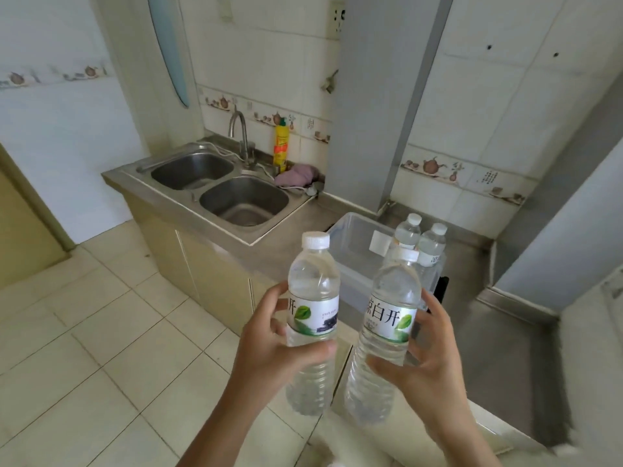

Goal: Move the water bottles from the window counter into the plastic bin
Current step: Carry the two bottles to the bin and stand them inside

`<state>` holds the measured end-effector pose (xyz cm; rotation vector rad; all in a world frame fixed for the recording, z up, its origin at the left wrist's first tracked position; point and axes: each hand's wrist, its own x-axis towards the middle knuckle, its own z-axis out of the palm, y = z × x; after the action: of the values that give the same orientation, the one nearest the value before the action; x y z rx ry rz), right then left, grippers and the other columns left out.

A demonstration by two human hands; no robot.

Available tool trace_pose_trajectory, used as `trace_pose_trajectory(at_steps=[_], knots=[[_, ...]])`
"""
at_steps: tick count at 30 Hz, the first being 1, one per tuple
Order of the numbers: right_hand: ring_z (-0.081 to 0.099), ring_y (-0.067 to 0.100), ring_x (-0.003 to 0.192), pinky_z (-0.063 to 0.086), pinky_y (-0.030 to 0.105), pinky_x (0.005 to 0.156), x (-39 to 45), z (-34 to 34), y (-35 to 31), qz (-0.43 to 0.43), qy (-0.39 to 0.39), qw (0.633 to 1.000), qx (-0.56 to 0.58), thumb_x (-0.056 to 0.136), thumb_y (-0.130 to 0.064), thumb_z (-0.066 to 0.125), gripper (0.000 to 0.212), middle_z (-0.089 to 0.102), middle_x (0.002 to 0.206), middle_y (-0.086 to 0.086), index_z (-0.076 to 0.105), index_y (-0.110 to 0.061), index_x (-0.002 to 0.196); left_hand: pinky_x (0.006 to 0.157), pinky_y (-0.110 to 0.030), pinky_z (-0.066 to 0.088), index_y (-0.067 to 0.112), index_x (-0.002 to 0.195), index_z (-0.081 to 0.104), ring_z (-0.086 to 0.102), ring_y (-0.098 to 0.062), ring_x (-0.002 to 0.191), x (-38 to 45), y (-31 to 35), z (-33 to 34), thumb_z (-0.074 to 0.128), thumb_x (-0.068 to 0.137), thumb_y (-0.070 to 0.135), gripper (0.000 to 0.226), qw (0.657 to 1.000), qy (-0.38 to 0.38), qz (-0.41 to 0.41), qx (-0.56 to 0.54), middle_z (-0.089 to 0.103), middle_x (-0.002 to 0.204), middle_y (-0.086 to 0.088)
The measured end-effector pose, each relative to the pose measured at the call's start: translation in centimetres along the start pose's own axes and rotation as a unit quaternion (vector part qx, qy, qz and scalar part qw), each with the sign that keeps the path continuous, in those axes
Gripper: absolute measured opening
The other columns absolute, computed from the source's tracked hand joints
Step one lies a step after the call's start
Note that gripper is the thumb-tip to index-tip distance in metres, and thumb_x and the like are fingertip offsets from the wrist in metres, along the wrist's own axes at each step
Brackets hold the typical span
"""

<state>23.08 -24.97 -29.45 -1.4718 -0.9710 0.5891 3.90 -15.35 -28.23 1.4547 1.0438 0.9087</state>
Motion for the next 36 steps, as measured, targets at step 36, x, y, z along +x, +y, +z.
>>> trace_pose_trajectory(at_steps=[36], knots=[[0.060,0.016,0.103,0.054,0.041,0.083,24.9,-2.3,15.9,0.178,0.337,0.912,-0.155,0.053,-0.010,0.092,0.081,0.056,0.114,-0.007,0.048,-0.047,0.112,0.098,-0.036,0.052,0.065,0.113,0.034,0.053,-0.005,0.117,33.5,-11.0,22.7,0.092,0.053,0.031,0.090,0.946,-0.315,0.065,0.044,0.045,0.121,0.026]])
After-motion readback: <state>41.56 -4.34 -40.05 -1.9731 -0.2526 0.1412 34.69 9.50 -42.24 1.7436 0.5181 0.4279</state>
